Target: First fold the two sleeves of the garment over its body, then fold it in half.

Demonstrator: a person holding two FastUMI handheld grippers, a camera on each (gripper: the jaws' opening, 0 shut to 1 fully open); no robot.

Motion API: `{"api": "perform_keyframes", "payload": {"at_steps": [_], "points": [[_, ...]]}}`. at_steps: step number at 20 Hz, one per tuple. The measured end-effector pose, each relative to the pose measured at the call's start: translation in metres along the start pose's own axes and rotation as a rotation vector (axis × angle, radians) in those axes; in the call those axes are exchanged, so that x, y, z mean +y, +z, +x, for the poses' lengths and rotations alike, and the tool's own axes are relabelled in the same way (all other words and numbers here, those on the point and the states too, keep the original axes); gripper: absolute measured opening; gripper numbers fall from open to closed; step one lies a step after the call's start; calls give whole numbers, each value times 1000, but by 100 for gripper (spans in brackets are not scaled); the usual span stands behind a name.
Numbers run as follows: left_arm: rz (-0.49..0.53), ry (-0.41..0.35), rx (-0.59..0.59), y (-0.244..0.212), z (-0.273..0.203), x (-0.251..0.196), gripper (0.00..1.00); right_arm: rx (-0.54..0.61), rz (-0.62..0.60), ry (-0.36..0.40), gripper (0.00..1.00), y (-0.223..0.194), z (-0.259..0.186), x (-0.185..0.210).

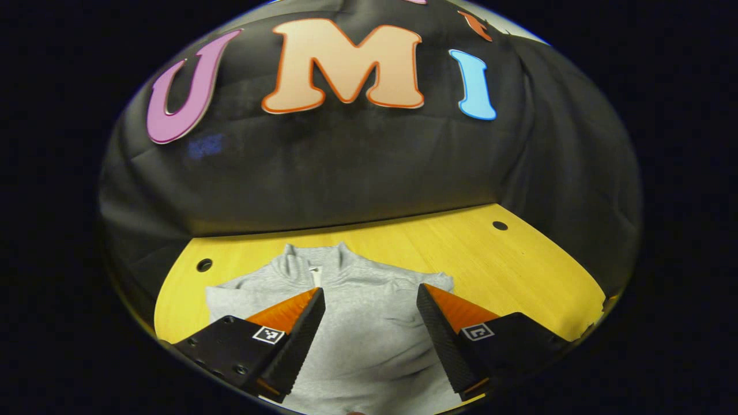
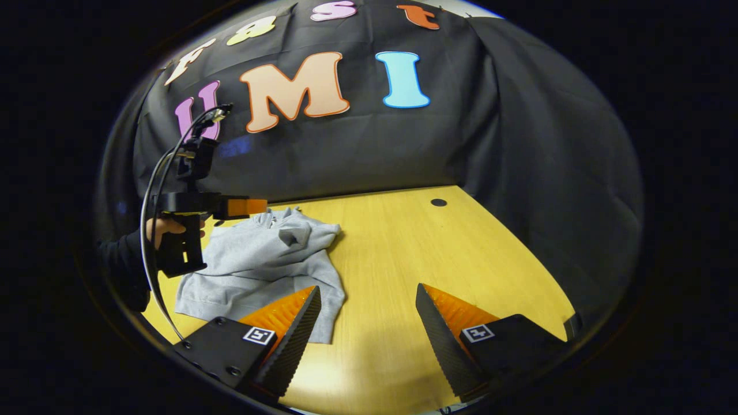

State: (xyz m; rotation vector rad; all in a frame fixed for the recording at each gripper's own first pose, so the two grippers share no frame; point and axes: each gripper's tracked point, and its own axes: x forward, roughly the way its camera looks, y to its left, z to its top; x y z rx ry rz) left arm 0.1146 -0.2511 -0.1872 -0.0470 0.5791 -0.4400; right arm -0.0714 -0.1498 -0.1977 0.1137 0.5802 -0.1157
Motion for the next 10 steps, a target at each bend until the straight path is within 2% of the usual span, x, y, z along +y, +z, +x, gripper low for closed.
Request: {"api": "perform_keyframes", "payload": {"at_steps": [4, 10], "points": [[-46, 67, -28, -4, -38, 58, 95, -2, -19, 60, 100, 5, 14, 30], [-55, 226, -15, -36, -100, 144, 94, 17, -51, 97, 99, 4, 35, 58]]}}
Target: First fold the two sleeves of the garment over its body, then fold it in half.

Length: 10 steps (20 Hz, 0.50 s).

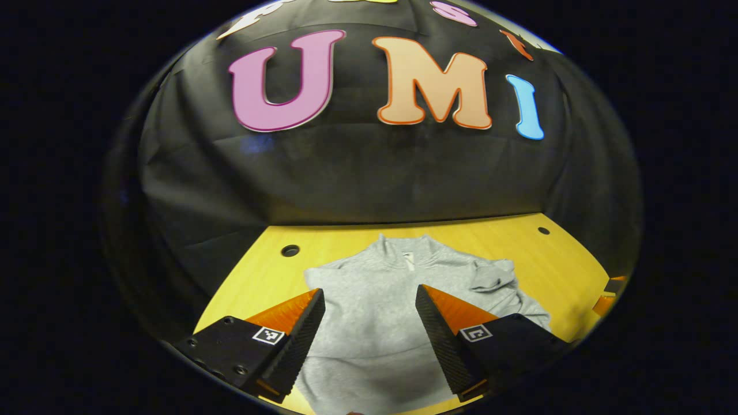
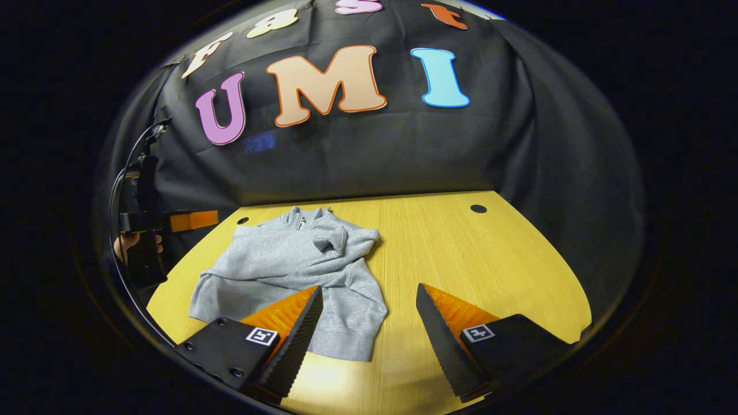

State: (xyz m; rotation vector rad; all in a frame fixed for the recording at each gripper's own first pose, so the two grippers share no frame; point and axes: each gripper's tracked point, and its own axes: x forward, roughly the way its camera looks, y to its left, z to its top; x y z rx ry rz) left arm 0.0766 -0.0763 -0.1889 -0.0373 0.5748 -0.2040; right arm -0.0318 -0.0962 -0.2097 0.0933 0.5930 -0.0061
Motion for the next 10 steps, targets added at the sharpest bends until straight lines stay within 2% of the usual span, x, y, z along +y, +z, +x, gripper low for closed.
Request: {"api": "perform_keyframes", "payload": {"at_steps": [5, 10], "points": [[-46, 72, 85, -53, -34, 47, 94, 27, -33, 2, 99, -13, 13, 11], [-91, 81, 172, -115, -58, 57, 94, 84, -55, -10, 99, -39, 22, 9]]}}
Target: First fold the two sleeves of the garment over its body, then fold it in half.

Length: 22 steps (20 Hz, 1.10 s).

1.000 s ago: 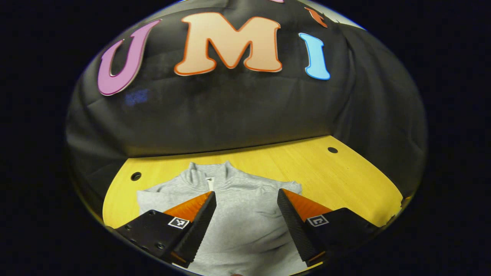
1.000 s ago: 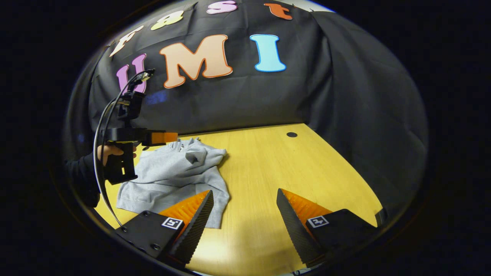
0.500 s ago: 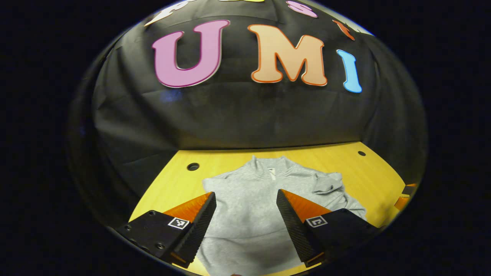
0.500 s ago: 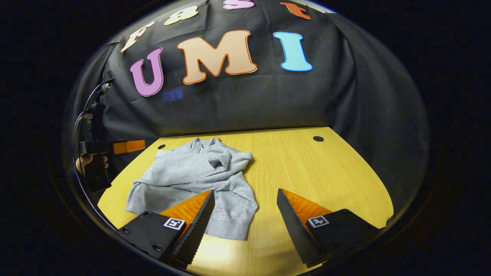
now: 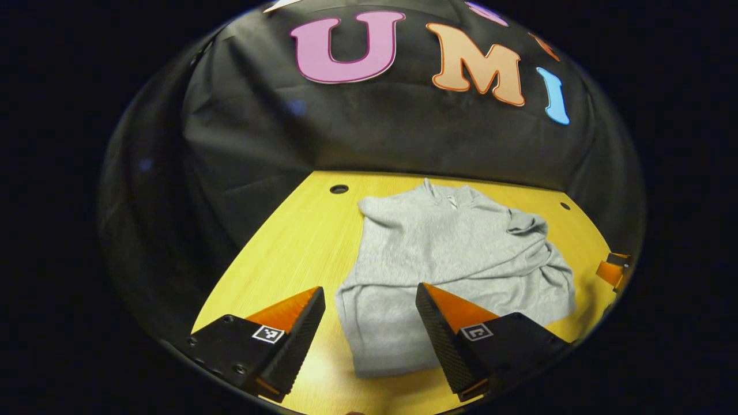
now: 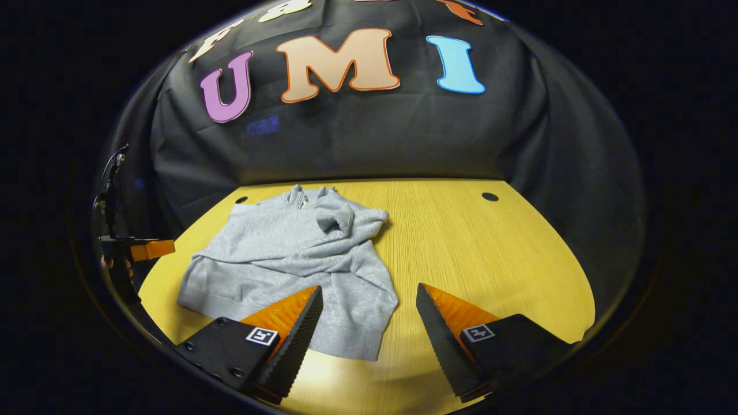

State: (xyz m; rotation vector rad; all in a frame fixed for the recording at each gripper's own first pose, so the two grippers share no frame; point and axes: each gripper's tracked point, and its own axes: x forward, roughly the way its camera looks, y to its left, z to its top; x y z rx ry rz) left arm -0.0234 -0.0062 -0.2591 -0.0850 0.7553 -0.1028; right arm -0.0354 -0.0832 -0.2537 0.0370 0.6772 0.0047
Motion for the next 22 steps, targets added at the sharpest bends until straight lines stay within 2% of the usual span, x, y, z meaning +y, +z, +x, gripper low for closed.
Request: {"api": "perform_keyframes", "payload": {"at_steps": [9, 16, 22], "points": [[-3, 4, 155, -77, 2, -2, 95, 94, -17, -15, 100, -38, 15, 3], [-56, -10, 229, -105, 8, -6, 95, 166, -41, -21, 100, -64, 25, 11], [-61, -13, 210, -104, 10, -8, 96, 240, -55, -29, 100, -88, 31, 11]]}}
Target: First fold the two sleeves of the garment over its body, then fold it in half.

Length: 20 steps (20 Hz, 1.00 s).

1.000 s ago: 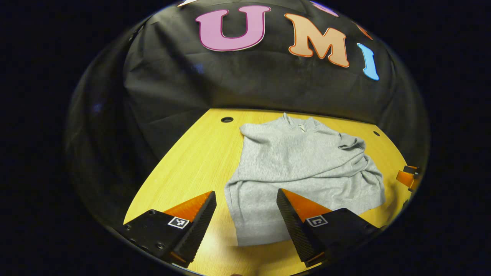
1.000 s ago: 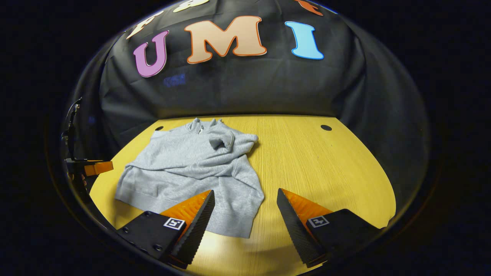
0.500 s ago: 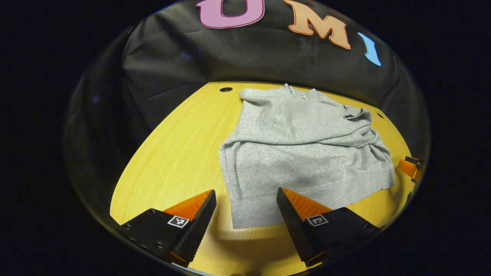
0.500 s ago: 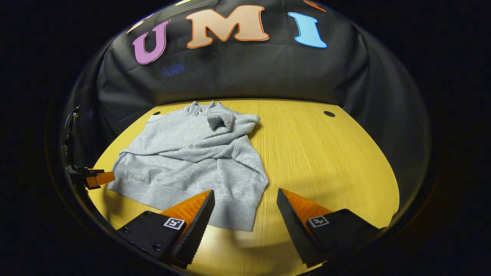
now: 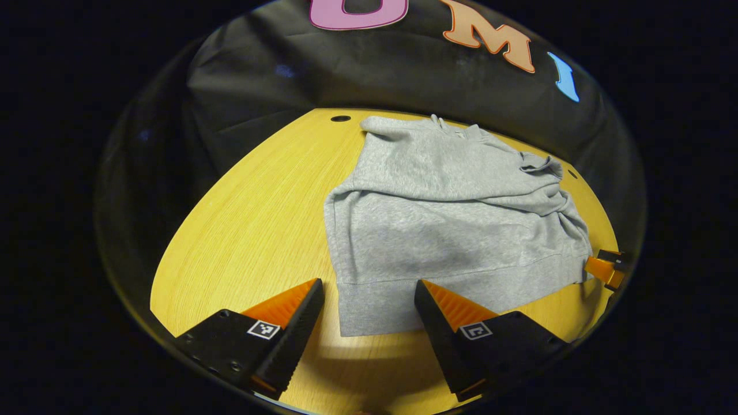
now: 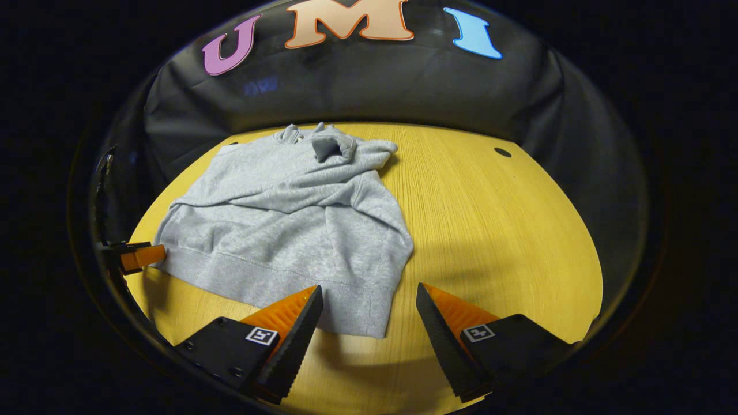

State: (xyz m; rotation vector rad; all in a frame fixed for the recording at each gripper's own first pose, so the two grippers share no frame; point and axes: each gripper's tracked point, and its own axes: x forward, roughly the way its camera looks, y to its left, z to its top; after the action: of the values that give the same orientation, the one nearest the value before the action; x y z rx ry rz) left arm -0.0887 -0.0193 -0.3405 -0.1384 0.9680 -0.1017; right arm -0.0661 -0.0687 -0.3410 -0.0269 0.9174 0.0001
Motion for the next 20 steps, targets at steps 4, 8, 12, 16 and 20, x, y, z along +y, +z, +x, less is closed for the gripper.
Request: {"api": "perform_keyframes", "payload": {"at_steps": [4, 8, 12, 16, 20], "points": [[2, 0, -22, 0, 0, 1, 96, 29, 24, 19, 99, -7, 3, 6], [14, -16, -35, 2, 1, 1, 92, 38, 15, 58, 89, -7, 5, 13], [14, -31, -38, 3, 2, -11, 71, 62, 79, 109, 34, -7, 7, 22], [12, -100, -50, 6, 5, -25, 34, 106, 117, 138, 8, -7, 6, 22], [-34, -123, -47, 8, 6, -27, 1, 117, 108, 115, 4, -4, 6, 22]]}}
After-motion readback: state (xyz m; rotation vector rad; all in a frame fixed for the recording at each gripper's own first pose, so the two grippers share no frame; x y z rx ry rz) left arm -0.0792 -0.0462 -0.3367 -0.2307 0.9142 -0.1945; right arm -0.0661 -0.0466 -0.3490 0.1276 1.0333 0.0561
